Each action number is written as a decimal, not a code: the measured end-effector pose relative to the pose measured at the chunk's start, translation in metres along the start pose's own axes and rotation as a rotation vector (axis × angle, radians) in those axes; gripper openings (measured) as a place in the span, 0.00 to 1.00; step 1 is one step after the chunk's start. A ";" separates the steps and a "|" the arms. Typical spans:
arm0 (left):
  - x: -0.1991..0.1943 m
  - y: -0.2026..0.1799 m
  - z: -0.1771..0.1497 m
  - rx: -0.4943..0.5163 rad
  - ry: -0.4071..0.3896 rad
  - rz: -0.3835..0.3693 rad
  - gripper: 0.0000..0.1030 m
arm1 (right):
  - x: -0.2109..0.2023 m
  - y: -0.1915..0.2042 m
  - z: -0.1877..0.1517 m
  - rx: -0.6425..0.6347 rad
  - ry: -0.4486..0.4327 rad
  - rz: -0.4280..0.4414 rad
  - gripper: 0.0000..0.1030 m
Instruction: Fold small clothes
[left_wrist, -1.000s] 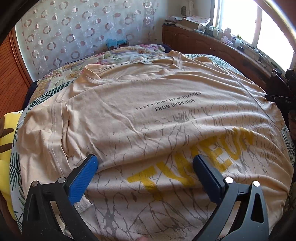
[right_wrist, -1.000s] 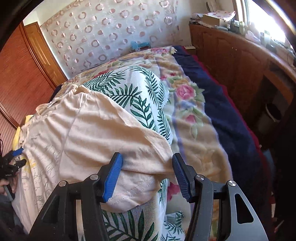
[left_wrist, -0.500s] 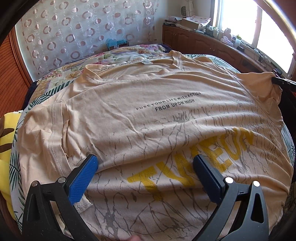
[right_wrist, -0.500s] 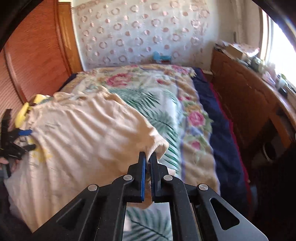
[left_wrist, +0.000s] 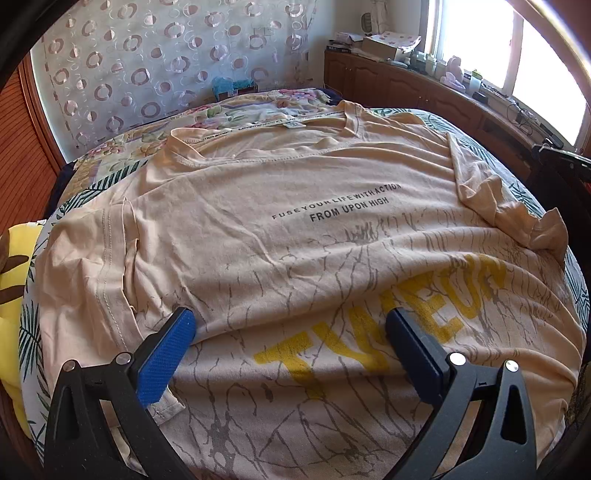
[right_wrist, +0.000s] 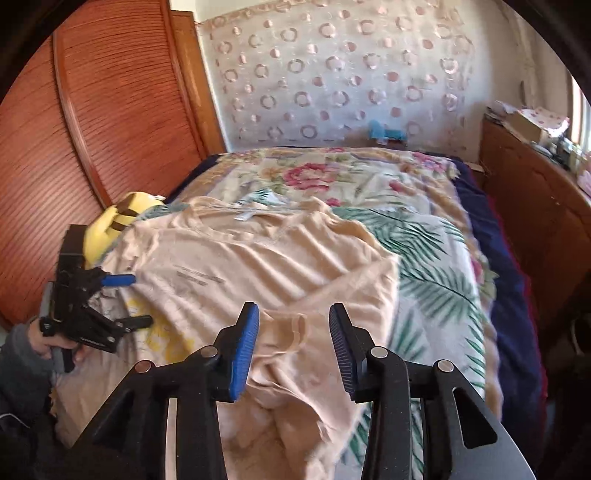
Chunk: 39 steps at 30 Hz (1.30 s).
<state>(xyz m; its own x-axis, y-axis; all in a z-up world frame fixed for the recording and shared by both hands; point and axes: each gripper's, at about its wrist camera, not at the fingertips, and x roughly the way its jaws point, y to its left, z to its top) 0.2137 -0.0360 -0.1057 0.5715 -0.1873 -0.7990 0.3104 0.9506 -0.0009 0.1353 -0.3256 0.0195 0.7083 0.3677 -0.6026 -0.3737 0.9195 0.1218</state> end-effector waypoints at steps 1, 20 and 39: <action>0.000 0.000 0.000 0.000 -0.001 0.001 1.00 | -0.001 -0.008 -0.002 0.015 0.011 -0.012 0.40; -0.077 -0.010 -0.027 -0.036 -0.171 0.058 1.00 | -0.008 0.026 -0.044 0.024 0.121 0.038 0.06; -0.117 -0.013 -0.078 -0.102 -0.234 0.058 1.00 | -0.010 0.037 -0.058 0.034 0.058 0.009 0.28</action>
<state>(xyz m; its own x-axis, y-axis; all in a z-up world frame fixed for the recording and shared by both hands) 0.0832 -0.0074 -0.0588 0.7499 -0.1722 -0.6387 0.2004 0.9793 -0.0288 0.0796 -0.3038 -0.0160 0.6686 0.3679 -0.6463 -0.3585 0.9208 0.1534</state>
